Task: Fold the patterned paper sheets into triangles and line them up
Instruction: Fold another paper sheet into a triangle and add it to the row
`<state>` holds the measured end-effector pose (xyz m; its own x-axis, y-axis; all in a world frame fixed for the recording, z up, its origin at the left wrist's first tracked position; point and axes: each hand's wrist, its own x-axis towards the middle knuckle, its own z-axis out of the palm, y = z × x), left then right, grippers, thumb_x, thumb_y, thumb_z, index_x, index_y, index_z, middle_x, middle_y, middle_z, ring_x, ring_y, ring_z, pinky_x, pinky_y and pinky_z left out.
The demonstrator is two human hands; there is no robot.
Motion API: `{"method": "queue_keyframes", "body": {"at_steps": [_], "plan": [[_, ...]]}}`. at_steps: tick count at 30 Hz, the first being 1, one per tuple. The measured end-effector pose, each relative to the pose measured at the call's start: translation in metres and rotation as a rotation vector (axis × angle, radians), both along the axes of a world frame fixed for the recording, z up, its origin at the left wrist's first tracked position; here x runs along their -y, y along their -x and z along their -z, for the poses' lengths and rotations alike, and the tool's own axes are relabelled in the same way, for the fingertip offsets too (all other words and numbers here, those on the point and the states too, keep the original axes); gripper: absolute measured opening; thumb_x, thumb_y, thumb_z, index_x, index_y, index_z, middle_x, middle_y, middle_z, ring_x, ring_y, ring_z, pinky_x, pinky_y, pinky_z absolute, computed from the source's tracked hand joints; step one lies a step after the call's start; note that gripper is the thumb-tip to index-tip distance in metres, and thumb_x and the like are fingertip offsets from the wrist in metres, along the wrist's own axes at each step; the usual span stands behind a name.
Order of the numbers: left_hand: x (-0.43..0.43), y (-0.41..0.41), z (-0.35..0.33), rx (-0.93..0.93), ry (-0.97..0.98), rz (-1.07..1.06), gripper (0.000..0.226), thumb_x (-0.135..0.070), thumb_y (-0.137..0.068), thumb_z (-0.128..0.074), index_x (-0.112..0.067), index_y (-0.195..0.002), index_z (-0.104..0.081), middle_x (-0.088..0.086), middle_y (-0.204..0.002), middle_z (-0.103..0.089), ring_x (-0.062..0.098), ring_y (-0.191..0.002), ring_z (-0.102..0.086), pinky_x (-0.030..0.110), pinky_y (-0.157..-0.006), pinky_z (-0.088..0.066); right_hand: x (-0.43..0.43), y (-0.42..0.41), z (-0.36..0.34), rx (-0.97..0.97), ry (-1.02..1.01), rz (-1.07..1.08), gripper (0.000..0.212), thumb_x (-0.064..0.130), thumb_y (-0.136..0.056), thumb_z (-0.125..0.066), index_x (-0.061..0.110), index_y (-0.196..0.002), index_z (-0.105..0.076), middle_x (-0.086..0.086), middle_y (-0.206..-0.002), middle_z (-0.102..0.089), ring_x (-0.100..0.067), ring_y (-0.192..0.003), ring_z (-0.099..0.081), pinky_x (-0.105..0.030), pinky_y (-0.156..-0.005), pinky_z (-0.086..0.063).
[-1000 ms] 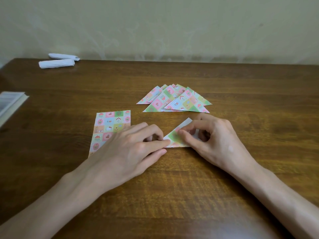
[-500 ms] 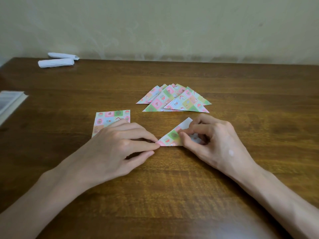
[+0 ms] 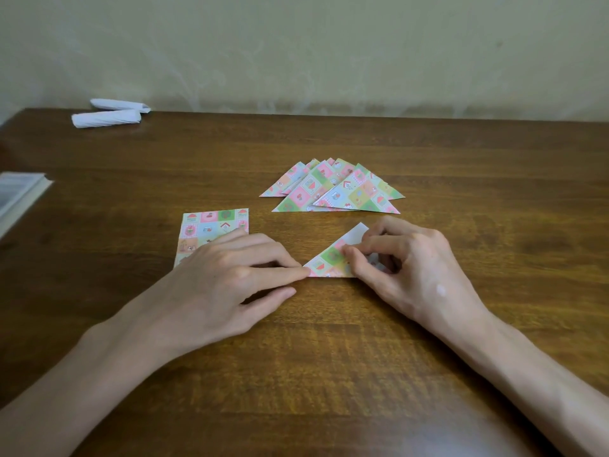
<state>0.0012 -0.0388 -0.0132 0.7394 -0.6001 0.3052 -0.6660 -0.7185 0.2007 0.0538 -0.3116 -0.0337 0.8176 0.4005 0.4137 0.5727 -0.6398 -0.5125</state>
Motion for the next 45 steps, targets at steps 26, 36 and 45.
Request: {"method": "queue_keyframes", "body": {"at_steps": [26, 36, 45], "plan": [[-0.0066, -0.0004, -0.0024, -0.02, 0.007, -0.024, 0.023, -0.032, -0.097, -0.068, -0.024, -0.116, -0.08, -0.018, -0.119, -0.073, 0.005, -0.11, -0.065, 0.036, -0.091, -0.053, -0.0007, 0.0002, -0.0005, 0.017, 0.01, 0.006, 0.021, 0.035, -0.095, -0.074, 0.026, -0.076, -0.076, 0.012, -0.079, -0.058, -0.014, -0.059, -0.053, -0.022, -0.059, -0.039], [-0.0048, 0.0008, -0.0025, -0.009, 0.025, -0.025, 0.023, -0.031, -0.096, -0.067, -0.024, -0.113, -0.081, -0.019, -0.118, -0.073, 0.005, -0.109, -0.067, 0.038, -0.089, -0.054, -0.001, 0.0004, 0.0006, 0.021, 0.011, 0.011, 0.022, 0.037, -0.095, -0.073, 0.024, -0.077, -0.077, 0.012, -0.079, -0.058, -0.013, -0.06, -0.054, -0.022, -0.059, -0.041], [-0.0023, 0.0027, -0.0035, -0.004, 0.03, -0.035, 0.022, -0.03, -0.097, -0.067, -0.022, -0.112, -0.081, -0.016, -0.117, -0.073, 0.005, -0.109, -0.066, 0.036, -0.091, -0.054, -0.001, 0.0009, -0.0001, 0.016, 0.01, 0.017, 0.019, 0.035, -0.095, -0.074, 0.025, -0.079, -0.079, 0.012, -0.08, -0.059, -0.013, -0.06, -0.054, -0.027, -0.059, -0.044]]}}
